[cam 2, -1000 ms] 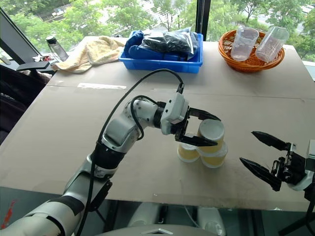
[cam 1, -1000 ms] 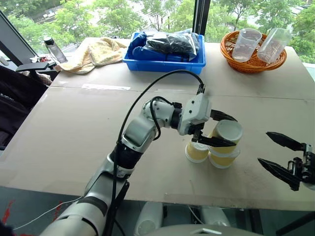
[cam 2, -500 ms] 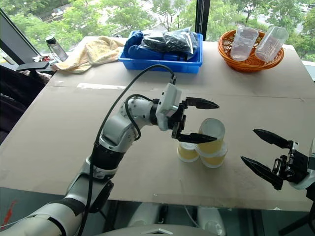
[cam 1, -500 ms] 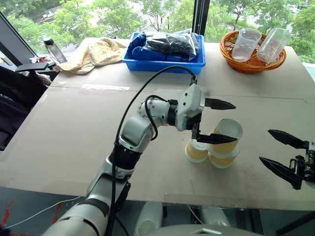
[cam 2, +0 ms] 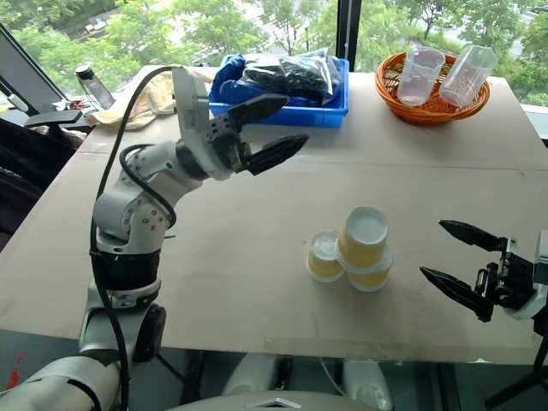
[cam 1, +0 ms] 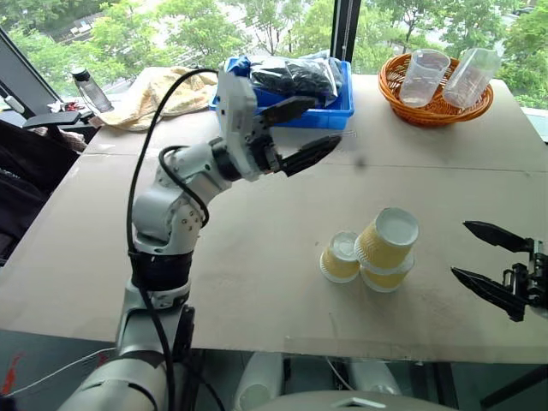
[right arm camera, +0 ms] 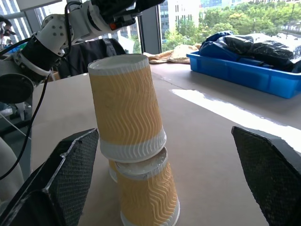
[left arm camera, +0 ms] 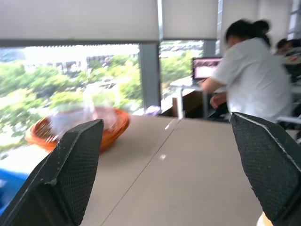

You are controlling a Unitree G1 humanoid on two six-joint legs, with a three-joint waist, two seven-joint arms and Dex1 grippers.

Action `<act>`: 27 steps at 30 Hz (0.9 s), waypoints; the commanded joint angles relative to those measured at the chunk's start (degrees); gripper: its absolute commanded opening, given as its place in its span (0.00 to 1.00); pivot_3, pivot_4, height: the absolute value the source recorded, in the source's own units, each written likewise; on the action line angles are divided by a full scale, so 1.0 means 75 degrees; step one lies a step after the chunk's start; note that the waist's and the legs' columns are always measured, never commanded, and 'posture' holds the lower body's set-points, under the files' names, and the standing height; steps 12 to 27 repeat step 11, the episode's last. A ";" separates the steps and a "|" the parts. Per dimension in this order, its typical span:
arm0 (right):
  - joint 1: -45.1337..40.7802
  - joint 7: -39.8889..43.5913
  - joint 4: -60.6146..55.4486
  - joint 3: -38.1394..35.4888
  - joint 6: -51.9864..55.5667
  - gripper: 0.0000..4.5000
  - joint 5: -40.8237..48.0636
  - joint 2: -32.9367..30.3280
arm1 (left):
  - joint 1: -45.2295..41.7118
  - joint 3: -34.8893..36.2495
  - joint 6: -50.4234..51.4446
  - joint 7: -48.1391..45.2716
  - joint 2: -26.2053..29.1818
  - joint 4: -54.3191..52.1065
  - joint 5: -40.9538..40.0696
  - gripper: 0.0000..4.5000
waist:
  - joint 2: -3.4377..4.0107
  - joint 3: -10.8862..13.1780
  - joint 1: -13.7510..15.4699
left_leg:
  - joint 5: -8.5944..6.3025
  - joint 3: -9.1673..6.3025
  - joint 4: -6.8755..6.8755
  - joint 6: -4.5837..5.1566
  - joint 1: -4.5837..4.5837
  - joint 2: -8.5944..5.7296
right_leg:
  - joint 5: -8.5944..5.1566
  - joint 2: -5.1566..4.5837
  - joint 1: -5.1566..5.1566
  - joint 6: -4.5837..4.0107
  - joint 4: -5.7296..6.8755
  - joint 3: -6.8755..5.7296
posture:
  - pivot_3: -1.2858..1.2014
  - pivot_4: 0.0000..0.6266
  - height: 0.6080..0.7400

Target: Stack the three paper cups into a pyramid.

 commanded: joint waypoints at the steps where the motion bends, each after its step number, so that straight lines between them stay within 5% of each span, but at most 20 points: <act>1: 0.0149 0.0521 0.0885 0.0096 -0.0700 1.00 -0.0644 0.0054 | 0.2222 0.0700 -0.0106 -0.0387 0.0749 -0.0983 0.0024 0.98 | -0.0003 -0.0001 -0.0088 | 0.0000 0.0005 -0.0024 0.0000 0.0010 -0.0001 | 0.0000 0.0002 -0.0003 0.0000 -0.0009 0.0039 | 0.52 0.24 1.00; 5: -0.0112 0.0441 0.1979 0.0488 -0.1665 1.00 -0.1580 0.0317 | 0.4717 0.0526 -0.0102 -0.0163 0.0935 -0.2108 0.0201 0.98 | -0.0028 0.0020 0.0089 | -0.0001 -0.0003 -0.0030 0.0000 -0.0051 -0.0004 | -0.0003 -0.0016 -0.0069 0.0001 -0.0017 0.0024 | 0.52 0.24 1.00; 9: -0.0301 0.0174 0.2890 0.0838 -0.2320 1.00 -0.2242 0.0549 | 0.5875 0.0226 -0.0689 0.0229 0.0732 -0.2328 0.0884 0.98 | -0.0009 0.0017 0.0248 | -0.0006 -0.0003 -0.0025 0.0009 -0.0004 -0.0008 | -0.0001 -0.0027 -0.0025 0.0000 -0.0001 0.0017 | 0.52 0.24 1.00; 27: -0.0339 0.0181 0.3087 0.0931 -0.2486 1.00 -0.2327 0.0615 | 0.6003 0.0201 -0.0824 0.0417 0.0581 -0.2238 0.0988 0.98 | 0.0001 0.0014 0.0254 | -0.0018 -0.0011 -0.0029 0.0031 0.0025 -0.0007 | -0.0001 -0.0024 0.0002 -0.0006 0.0005 0.0010 | 0.52 0.24 1.00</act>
